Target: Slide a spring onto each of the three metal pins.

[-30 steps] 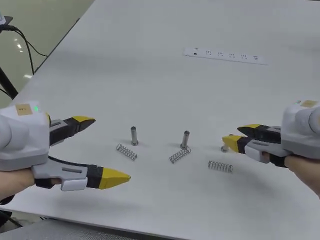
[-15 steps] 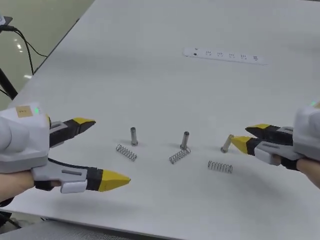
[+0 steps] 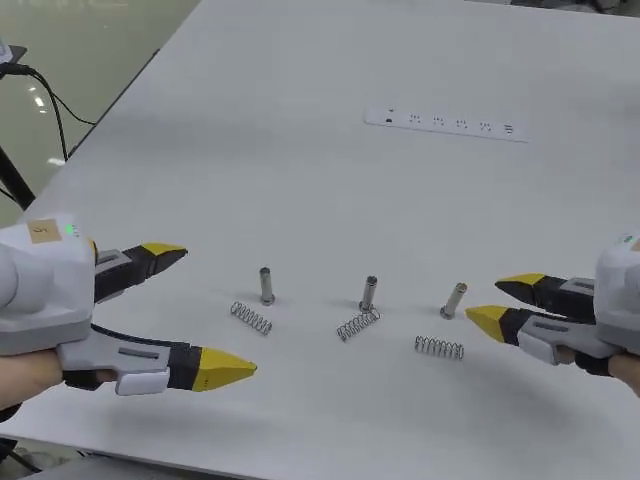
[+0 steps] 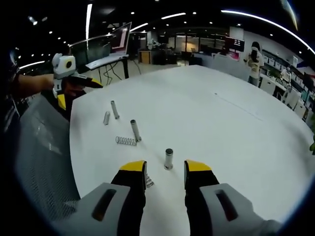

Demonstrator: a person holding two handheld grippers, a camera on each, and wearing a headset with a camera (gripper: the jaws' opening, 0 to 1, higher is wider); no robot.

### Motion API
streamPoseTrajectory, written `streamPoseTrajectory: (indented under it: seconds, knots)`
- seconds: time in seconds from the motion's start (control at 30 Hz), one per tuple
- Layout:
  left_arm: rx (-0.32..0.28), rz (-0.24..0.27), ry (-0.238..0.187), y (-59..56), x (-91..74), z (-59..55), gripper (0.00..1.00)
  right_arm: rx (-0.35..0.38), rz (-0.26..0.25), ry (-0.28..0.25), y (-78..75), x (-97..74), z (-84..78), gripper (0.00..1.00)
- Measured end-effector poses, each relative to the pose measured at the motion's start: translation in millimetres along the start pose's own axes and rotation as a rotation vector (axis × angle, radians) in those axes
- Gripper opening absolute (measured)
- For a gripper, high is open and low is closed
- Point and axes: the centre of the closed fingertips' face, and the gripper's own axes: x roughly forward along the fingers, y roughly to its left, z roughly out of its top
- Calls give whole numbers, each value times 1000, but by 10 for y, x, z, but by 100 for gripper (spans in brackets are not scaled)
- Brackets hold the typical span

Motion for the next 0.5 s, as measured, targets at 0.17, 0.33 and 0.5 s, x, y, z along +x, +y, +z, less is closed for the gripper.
streamPoseTrajectory:
  seconds: [0.17, 0.33, 0.5]
  knots:
    - [4, -10, 4, -31, 14, -3, 98, -81, 31, 43, 103, 11, -85, 28]
    - [3, -8, 9, -29, 1, -28, 98, -170, 64, 83, 185, 34, -141, 27]
    - [1, -2, 14, -19, -26, -60, 98, -245, 96, 114, 230, 64, -172, 27]
